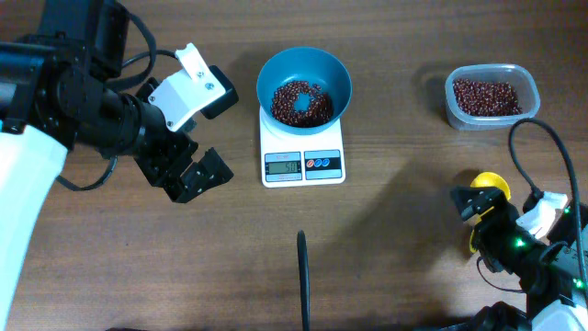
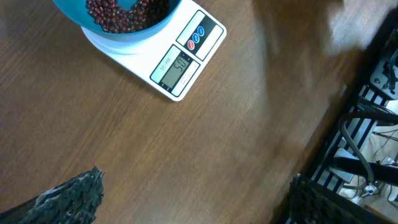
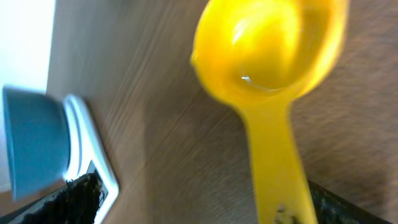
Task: Scoop item into bowl and weigh 50g on scale
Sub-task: 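Carry the scoop down-right and set it on the table, then open the right gripper and withdraw it from the scoop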
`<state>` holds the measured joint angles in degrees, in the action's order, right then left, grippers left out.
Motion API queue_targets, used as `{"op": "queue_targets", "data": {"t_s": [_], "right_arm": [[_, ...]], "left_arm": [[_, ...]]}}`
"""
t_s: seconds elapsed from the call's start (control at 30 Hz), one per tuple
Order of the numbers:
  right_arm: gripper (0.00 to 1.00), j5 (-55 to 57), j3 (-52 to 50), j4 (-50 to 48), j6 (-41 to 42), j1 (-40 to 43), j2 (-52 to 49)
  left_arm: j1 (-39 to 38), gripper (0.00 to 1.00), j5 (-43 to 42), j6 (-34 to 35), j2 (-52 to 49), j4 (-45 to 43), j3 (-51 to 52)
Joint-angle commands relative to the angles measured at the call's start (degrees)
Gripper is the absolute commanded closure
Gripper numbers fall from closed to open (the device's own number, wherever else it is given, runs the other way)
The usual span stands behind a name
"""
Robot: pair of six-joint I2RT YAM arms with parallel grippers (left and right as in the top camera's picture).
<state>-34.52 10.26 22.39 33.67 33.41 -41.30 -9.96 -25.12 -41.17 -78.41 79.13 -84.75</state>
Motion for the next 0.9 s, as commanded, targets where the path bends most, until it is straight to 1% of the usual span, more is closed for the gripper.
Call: {"op": "queue_targets", "data": {"t_s": [0.0, 0.07, 0.17, 0.23, 0.27, 0.3, 0.37, 0.4, 0.47, 0.53, 0.63, 0.77, 0.8, 0.87], "right_arm": [[0.01, 9.31, 5.33, 1.97, 4.81, 0.42, 0.39], [0.01, 18.43, 10.4, 8.04, 4.79, 0.42, 0.37], [0.01, 23.56, 16.5, 12.44, 4.79, 0.42, -0.59], [0.01, 24.7, 20.39, 13.46, 4.76, 0.42, -2.34], [0.01, 23.71, 23.74, 15.37, 4.76, 0.31, -3.8], [0.01, 20.26, 26.08, 16.11, 4.28, 0.31, -4.57], [0.01, 8.22, 32.04, 16.06, -0.55, 0.33, -5.2], [0.01, 4.37, 36.87, 16.04, -0.85, 0.33, -4.98], [0.01, 1.62, 42.66, 15.98, -0.81, 0.33, -4.98], [0.01, 1.57, 46.82, 15.98, -0.83, 0.33, -4.98], [0.01, 1.66, 47.06, 16.33, -0.83, 0.33, -5.46], [0.01, 1.31, 47.06, 29.16, -0.94, 0.37, -5.79], [0.01, 0.48, 47.06, 31.32, -3.93, 0.37, -5.66], [0.01, -2.71, 47.06, 32.09, -11.98, 0.09, -4.92]], "left_arm": [[-0.13, 0.01, -0.98, -1.14, 0.87, 0.02, -0.85], [-0.13, 0.01, -0.98, -1.14, 0.87, 0.02, -0.85], [-0.13, 0.01, -0.98, -1.14, 0.87, 0.02, -0.85], [-0.13, 0.01, -0.96, -1.14, 0.87, 0.02, -0.85], [-0.13, 0.01, -0.98, -1.14, 0.87, 0.02, -0.85], [-0.13, 0.01, -0.96, -1.14, 0.87, 0.02, -0.85], [-0.13, 0.01, -0.98, -1.14, 0.87, 0.02, -0.85], [-0.13, 0.01, -0.96, -1.14, 0.87, 0.02, -0.85], [-0.13, 0.01, -0.98, -1.14, 0.87, 0.02, -0.85], [-0.13, 0.01, -0.98, -1.14, 0.87, 0.02, -0.85], [-0.13, 0.01, -0.98, -1.14, 0.87, 0.02, -0.85], [-0.13, 0.01, -0.98, -1.14, 0.87, 0.02, -0.85], [-0.13, 0.01, -0.98, -1.14, 0.87, 0.02, -0.85], [-0.13, 0.01, -0.96, -1.14, 0.87, 0.02, -0.85]]}}
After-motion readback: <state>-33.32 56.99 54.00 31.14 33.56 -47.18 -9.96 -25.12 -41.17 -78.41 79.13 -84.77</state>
